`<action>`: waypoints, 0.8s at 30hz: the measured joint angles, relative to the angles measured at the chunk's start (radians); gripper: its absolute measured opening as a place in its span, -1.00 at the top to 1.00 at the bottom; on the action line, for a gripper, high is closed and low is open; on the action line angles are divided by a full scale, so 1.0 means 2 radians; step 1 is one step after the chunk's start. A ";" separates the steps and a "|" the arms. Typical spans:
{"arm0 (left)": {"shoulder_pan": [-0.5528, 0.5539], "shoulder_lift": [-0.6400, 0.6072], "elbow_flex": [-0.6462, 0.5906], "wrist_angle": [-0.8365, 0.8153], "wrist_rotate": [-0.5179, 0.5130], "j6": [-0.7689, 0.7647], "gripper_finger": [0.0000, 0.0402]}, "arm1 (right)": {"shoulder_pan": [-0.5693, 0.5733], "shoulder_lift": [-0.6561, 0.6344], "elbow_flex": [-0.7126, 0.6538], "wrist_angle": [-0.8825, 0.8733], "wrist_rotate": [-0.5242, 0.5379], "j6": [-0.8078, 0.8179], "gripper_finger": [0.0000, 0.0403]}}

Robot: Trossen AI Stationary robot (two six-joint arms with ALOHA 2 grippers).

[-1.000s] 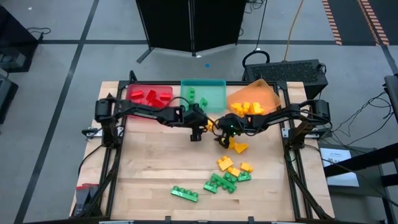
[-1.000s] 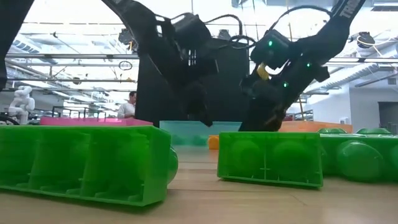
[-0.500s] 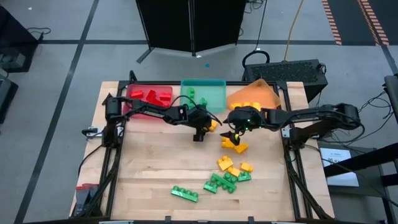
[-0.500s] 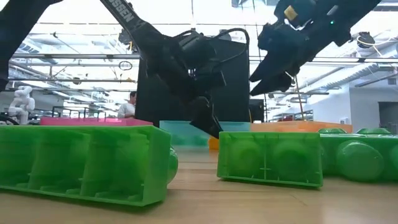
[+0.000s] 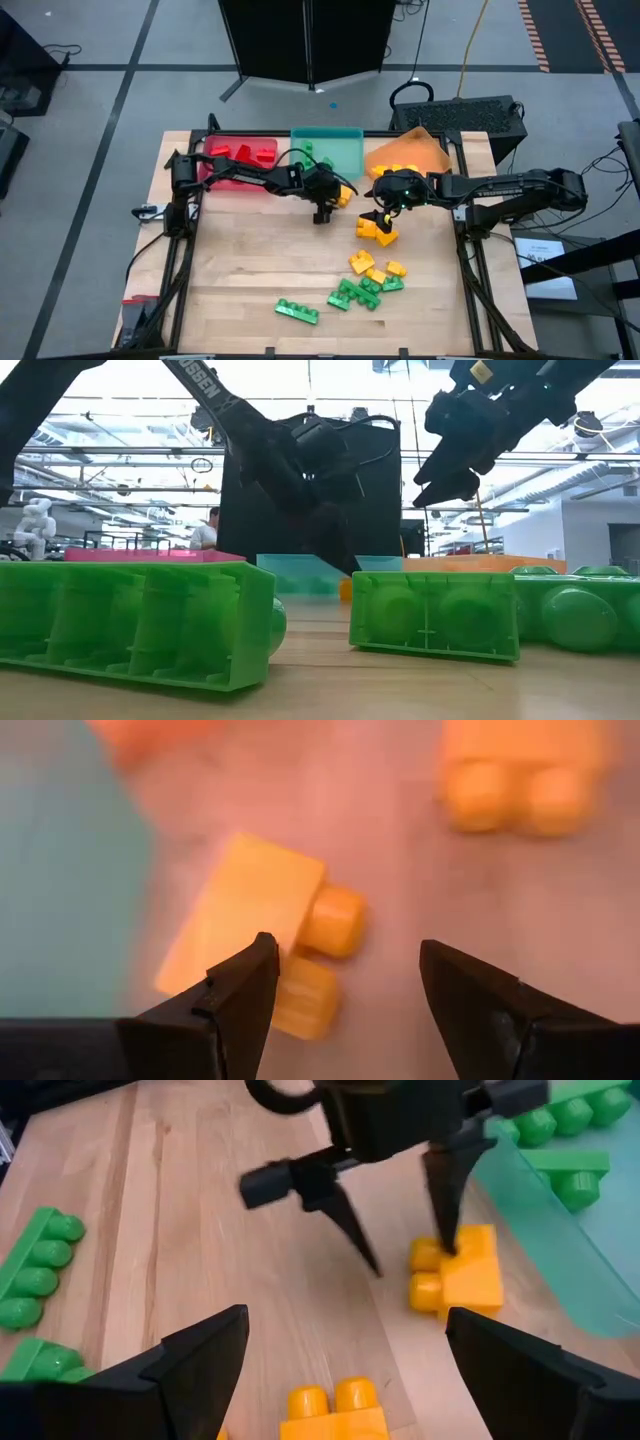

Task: Sort blocks
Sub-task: Put the yellow game piece into the orange bin

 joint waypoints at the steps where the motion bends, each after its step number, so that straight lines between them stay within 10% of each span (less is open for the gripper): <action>1: -0.002 -0.001 0.000 -0.016 0.020 -0.013 -0.23 | 0.000 0.000 0.000 0.000 0.000 0.000 -0.67; 9: -0.056 -0.031 0.002 -0.064 0.031 -0.022 -0.23 | 0.000 -0.004 0.000 -0.017 -0.005 0.000 -0.67; 16: -0.067 -0.067 0.004 -0.068 -0.065 -0.017 -0.23 | 0.000 -0.031 0.000 -0.042 -0.005 -0.008 -0.67; 24: -0.040 -0.062 0.033 -0.128 0.015 -0.017 -0.52 | 0.000 -0.056 0.000 -0.059 -0.005 -0.012 -0.67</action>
